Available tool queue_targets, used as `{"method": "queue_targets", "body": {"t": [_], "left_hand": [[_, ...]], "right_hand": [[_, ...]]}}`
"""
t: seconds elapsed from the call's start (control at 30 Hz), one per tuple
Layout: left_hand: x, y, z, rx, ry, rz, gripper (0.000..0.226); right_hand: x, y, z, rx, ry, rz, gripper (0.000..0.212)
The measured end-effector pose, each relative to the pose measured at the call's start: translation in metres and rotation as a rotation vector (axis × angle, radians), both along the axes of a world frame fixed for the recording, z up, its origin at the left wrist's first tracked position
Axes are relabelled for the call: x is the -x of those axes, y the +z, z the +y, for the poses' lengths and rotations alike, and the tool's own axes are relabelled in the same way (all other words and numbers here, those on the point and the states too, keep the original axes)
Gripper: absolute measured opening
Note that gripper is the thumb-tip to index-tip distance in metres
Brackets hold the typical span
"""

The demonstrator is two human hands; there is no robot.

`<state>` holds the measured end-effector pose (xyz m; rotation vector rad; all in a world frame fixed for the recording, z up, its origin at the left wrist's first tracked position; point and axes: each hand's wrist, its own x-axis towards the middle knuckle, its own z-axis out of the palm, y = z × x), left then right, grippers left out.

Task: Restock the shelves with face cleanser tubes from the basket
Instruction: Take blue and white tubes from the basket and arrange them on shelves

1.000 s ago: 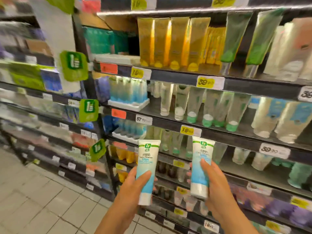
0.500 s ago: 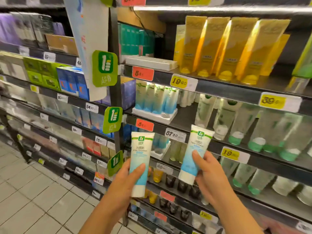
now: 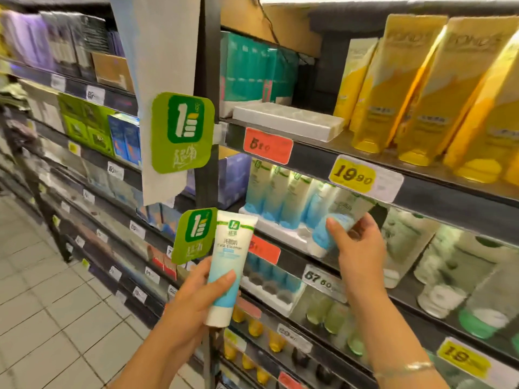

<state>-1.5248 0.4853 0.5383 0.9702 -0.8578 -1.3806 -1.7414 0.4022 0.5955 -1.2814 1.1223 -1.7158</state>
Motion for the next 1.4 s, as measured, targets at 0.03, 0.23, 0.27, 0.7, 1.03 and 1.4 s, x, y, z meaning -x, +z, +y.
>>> {"method": "queue_targets", "body": {"t": [0.03,0.23,0.27,0.7,1.03,1.4], "left_hand": [[0.000,-0.001,-0.005,0.008,-0.019,0.003,0.035],[-0.013,0.003,-0.037,0.040,-0.129,-0.005,0.035],[-0.017,0.004,-0.041,0.046,-0.153,-0.007,0.035],[-0.038,-0.006,-0.076,0.029,-0.344,-0.012,0.060],[-0.036,-0.014,-0.083,0.029,-0.373,0.025,0.063],[-0.024,-0.052,-0.063,-0.065,-0.380,-0.030,0.056]], "right_hand": [[-0.002,0.000,-0.005,0.010,-0.001,0.001,0.026],[-0.020,-0.003,-0.030,0.049,-0.070,0.029,0.035],[-0.024,-0.003,-0.033,0.050,-0.087,0.036,0.035],[-0.045,-0.012,-0.040,-0.057,-0.329,0.307,0.036],[-0.050,-0.015,-0.042,-0.077,-0.425,0.424,0.045],[-0.056,-0.036,0.017,-0.076,-0.306,0.317,0.038]]}}
